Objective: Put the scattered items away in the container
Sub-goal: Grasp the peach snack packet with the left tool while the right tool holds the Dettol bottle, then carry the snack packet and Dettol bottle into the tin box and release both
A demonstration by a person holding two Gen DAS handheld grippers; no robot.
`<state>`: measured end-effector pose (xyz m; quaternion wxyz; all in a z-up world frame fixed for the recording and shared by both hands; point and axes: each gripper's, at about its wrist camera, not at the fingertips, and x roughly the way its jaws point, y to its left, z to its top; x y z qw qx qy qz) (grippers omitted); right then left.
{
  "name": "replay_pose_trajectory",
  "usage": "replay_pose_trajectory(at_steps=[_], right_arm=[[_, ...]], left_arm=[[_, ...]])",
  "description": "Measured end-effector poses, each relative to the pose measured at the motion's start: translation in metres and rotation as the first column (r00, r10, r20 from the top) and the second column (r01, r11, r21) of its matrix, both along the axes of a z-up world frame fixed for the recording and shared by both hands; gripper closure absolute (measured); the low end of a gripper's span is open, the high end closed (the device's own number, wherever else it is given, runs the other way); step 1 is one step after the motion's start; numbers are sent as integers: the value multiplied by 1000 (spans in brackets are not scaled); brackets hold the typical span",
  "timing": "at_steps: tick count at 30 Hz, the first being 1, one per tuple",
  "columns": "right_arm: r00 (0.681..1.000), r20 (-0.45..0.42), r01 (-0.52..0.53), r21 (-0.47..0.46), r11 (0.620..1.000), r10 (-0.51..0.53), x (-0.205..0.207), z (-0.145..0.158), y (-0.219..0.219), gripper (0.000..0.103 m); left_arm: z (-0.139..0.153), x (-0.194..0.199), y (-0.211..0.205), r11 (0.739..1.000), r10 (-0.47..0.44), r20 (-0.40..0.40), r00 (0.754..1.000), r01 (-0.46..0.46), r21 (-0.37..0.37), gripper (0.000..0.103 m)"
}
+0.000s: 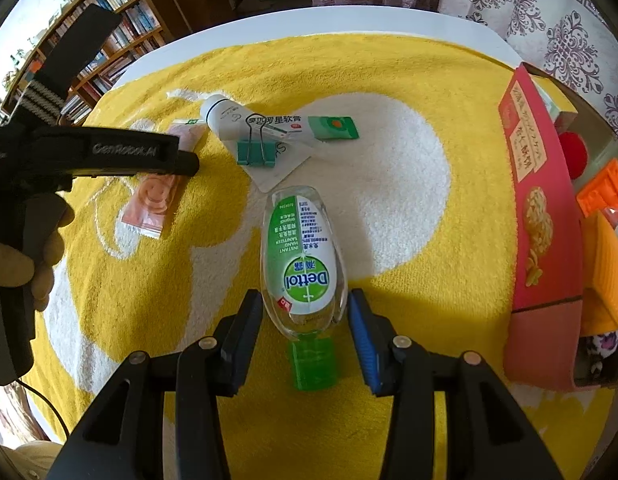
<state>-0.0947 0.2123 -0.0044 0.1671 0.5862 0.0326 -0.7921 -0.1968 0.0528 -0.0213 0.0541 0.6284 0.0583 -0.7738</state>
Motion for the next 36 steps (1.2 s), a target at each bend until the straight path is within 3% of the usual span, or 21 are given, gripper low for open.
replay_pose_trajectory(at_steps=[7,12,29,36], right_arm=[[1000,-14,0,6,1000,0,-2,0,-3,55],[999,-27,-20,20,1000,20,1,0,-4,56],[1000,13,17,-83,996,-16,-4,0,6,56],[1000,-4,11,-118,993,-12,3,15,17,56]], left_arm=[[2,-6,4,1000,-17,-33,999,17,-6,27],[10,-5,9,999,-36,-53,998,38,22,64],[39,21,8,997,15,-70,997,-9,75,68],[58,32,22,997,18,-97,995,-10,77,68]])
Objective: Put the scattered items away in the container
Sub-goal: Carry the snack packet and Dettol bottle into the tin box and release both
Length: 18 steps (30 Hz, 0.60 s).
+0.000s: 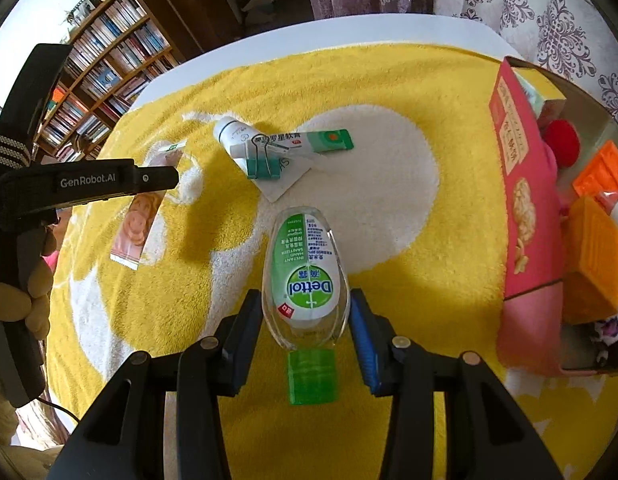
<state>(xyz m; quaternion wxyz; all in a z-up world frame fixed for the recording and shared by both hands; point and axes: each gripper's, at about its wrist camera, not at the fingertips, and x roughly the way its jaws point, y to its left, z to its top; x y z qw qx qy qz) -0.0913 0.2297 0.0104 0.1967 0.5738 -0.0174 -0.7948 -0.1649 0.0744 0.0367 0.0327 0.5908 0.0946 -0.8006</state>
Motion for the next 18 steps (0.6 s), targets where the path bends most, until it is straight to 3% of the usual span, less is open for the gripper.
replay_pose_trajectory(at_steps=[3,6,8,18], right_arm=[[1000,-2,-3,-15,1000,2,1,3,4,56],[1000,-1,-4,-43,999,3,3,8,11,56],[1000,-13,-5,-51,999,4,8,15,18,56],[995,-92,35,-76,997,-42,17,50,68,56]], left_arm=[[2,44,1,1000,3,-7,1000,-3,-2,68],[8,57,9,1000,3,-17,1000,-3,-5,68],[-2,40,-5,1000,-1,-23,1000,1,-6,68],[29,48,48,999,-49,-74,996,49,-9,68]])
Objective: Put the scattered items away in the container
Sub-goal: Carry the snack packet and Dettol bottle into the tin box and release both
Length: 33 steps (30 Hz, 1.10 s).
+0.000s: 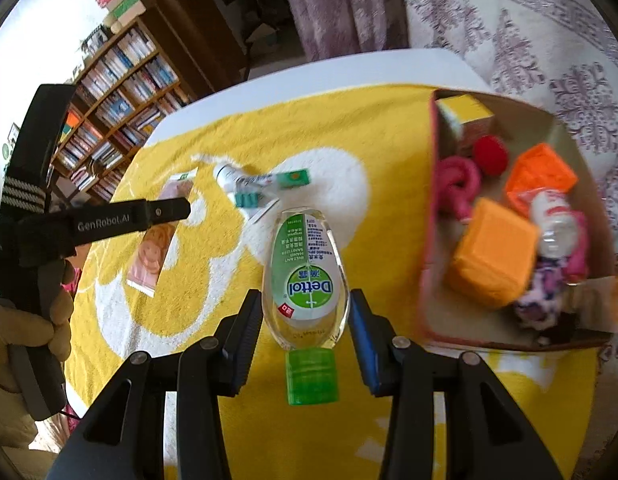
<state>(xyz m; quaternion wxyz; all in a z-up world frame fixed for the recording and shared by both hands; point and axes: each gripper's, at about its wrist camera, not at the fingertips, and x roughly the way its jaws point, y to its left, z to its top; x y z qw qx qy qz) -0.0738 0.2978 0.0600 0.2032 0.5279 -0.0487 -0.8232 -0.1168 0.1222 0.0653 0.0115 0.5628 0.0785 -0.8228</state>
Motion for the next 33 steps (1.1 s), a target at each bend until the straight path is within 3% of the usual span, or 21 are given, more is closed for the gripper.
replay_pose_trajectory(at_steps=[17,31,32,33], right_arm=[[975,-128,183,-11,983,-182,3,45,123,56],[958,-181,226,-7,974,-223,-17,56,167,56],[959,-174,227,-12,974,-226,-20,54,169,56],[961,-158,226,-16,974,-226,-23,51,171,55]], left_arm=[[42,-24,127,988,-155,-92,984,157,11,68],[55,-59,206,965,-254,-127,959,260,41,67],[53,-63,211,960,-266,-117,957,273,53,63],[51,-65,215,958,-273,-108,956,281,59,50]])
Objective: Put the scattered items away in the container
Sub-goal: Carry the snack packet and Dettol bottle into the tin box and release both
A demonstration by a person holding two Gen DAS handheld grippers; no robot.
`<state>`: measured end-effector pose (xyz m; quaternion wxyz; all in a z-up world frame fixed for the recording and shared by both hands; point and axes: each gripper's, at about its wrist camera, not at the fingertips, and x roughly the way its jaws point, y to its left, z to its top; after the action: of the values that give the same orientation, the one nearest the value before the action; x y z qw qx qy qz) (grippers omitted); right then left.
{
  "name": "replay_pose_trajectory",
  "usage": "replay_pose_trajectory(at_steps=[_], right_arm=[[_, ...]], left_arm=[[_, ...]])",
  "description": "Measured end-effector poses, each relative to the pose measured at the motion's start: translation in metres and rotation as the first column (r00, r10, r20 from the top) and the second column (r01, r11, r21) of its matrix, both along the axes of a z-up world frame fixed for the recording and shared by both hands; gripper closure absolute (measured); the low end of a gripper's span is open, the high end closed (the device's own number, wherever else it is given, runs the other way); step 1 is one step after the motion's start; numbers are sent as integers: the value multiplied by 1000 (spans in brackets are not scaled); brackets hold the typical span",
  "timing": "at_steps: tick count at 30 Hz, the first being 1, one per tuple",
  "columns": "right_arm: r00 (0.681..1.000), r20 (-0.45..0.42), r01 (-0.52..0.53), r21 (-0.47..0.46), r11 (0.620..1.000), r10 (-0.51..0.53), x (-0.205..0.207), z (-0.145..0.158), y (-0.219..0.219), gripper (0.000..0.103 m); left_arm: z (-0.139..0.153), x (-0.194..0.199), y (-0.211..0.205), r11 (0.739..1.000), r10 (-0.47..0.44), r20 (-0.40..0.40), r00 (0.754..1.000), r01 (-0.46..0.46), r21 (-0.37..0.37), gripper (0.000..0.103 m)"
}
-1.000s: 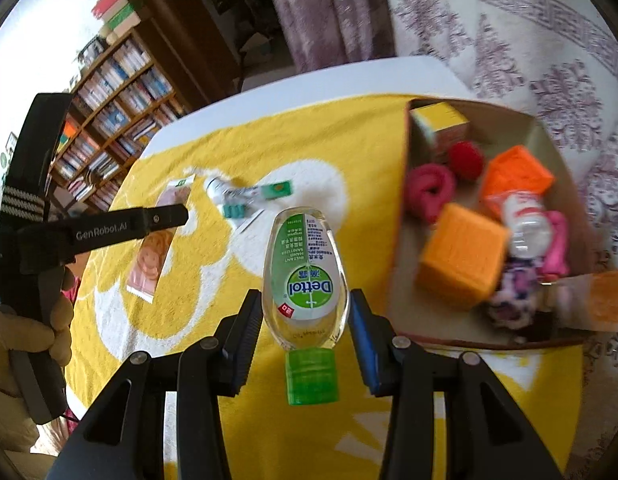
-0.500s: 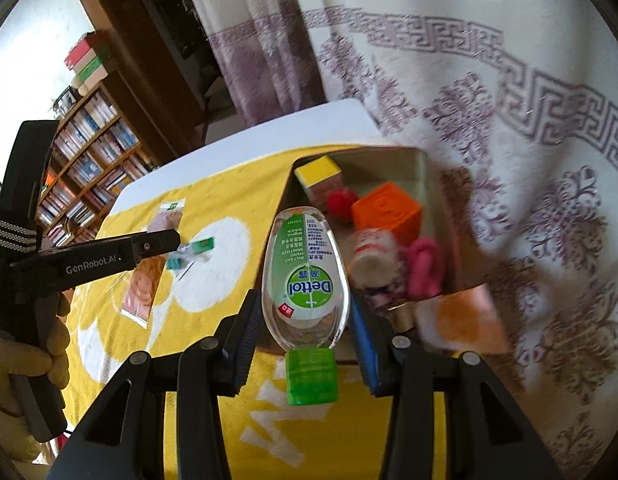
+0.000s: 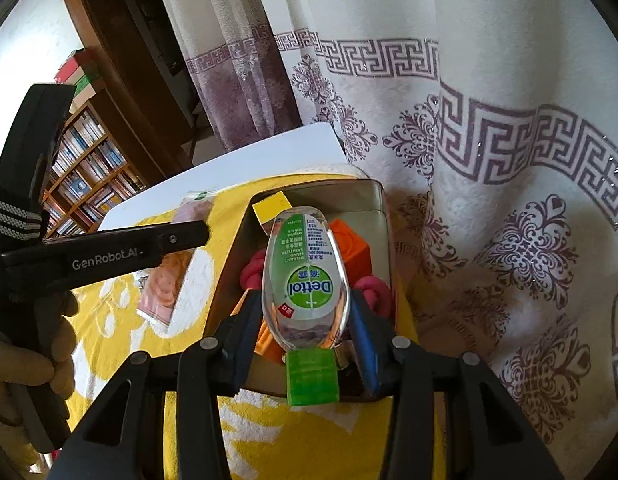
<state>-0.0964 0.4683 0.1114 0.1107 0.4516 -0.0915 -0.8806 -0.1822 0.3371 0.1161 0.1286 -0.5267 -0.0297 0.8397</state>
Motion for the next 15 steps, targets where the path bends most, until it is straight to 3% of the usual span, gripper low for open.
replay_pose_trajectory(at_steps=[2,5,15], right_arm=[[1000,16,4,-15,1000,-4,-3,-4,2,50],[1000,17,11,-18,1000,-11,-4,-7,6,42],[999,31,22,-30,999,-21,-5,-12,3,42]], left_arm=[[-4,-3,4,1000,-1,6,1000,1,-1,41],[-10,-5,3,1000,9,27,1000,-9,-7,41],[-21,-4,-30,996,93,66,993,-93,-5,41]])
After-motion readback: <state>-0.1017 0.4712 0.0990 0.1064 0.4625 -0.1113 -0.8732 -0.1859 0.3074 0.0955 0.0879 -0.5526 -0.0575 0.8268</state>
